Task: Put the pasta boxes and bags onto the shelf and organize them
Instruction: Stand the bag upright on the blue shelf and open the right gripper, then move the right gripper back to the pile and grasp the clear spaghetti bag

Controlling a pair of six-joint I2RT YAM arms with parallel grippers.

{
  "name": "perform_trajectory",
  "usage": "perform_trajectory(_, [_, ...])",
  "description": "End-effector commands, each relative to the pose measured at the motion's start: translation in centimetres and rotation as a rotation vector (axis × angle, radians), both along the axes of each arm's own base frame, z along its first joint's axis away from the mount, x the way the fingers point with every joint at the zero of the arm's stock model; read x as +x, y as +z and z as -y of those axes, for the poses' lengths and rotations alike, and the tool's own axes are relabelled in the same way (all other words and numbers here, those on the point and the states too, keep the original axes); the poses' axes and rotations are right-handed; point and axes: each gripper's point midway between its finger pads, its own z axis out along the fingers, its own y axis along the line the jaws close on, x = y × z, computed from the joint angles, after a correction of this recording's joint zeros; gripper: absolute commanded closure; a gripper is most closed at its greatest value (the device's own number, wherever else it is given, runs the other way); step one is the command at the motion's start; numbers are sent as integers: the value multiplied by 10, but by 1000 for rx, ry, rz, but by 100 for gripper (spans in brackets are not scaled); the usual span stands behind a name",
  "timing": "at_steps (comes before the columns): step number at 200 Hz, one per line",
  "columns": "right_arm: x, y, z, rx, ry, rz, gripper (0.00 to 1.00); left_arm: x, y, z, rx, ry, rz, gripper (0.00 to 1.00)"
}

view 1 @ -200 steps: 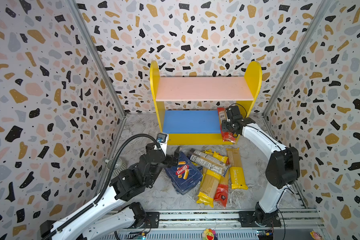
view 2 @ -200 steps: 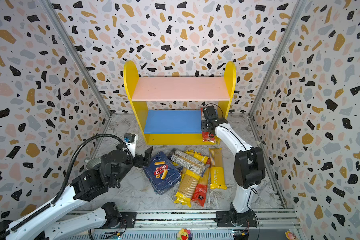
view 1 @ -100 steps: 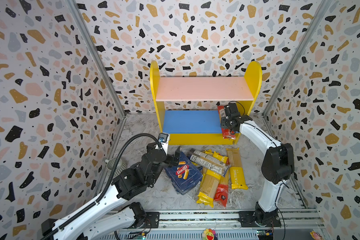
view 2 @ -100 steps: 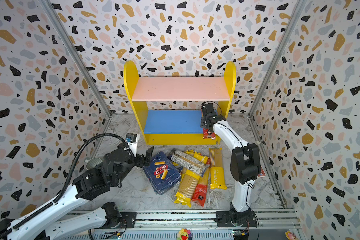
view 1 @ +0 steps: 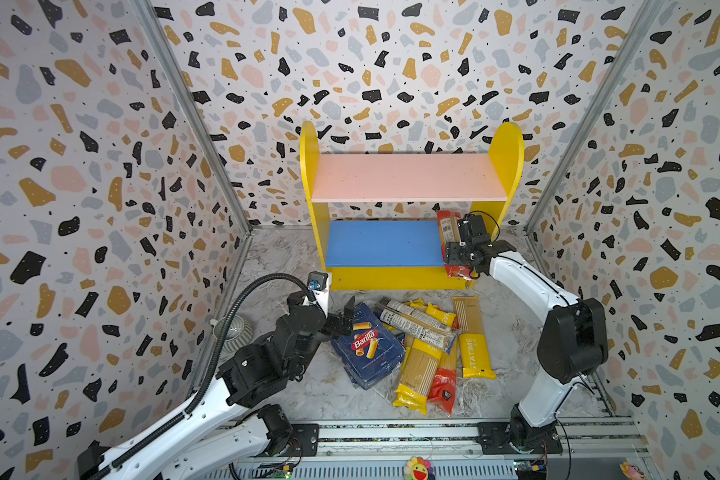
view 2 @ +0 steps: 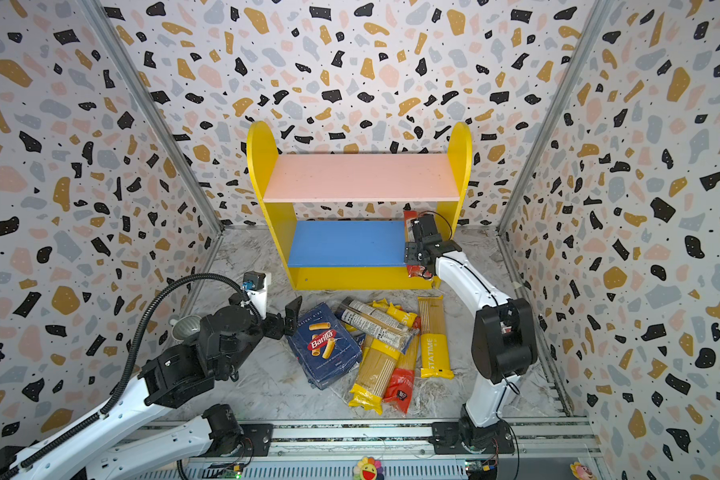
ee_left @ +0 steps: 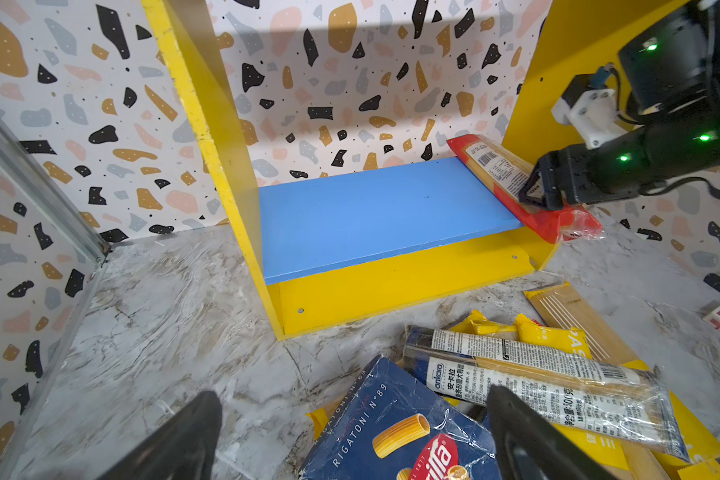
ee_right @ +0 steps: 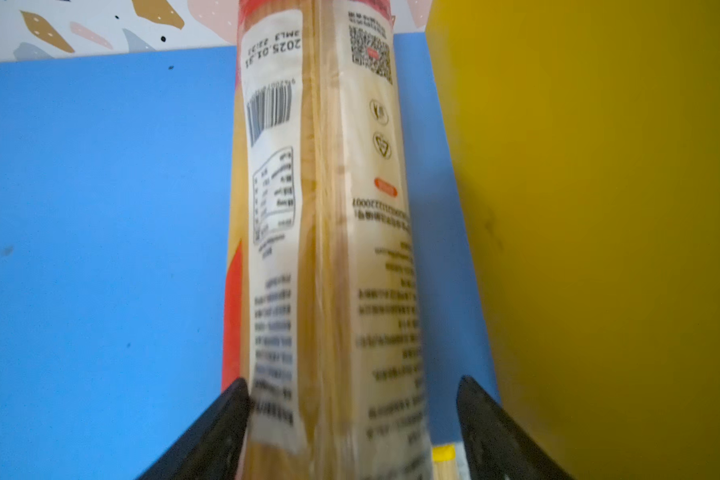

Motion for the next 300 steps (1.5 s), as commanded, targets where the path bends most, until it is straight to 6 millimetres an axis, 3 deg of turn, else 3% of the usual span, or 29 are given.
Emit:
perform_trajectory(1, [-25,19,-5,31,28,12,21,0,-22,-9,-7,56,-28,0])
perform_trajectory(42, [-75,23,-24,69,96,-1,21,-2,-50,-17,-11,102,-71,1])
perform_trajectory(90, [-145,31,-65,12,250,-6,20,-4,-58,-15,-56,96,-83,0])
perform_trajectory(109, [-165,22,-82,33,340,-32,19,-5,-59,-14,-64,92,-88,1])
perform_trajectory(160, [-188,-41,-95,-85,471,-225,13,-9,-56,-21,-101,104,-76,0])
perform_trajectory(190, [-187,-53,-102,-93,504,-239,7,-13,-55,-24,-127,98,-75,1])
perform_trajectory(195, [-188,-54,-104,-90,515,-245,0,-13,-55,-24,-128,98,-76,1])
perform_trajectory(231, [-197,-70,-118,-62,602,-310,1,-16,-56,-28,-136,98,-75,1])
perform_trajectory(300, [-224,-99,-124,-98,654,-431,0,-15,-53,-26,-133,90,-64,0])
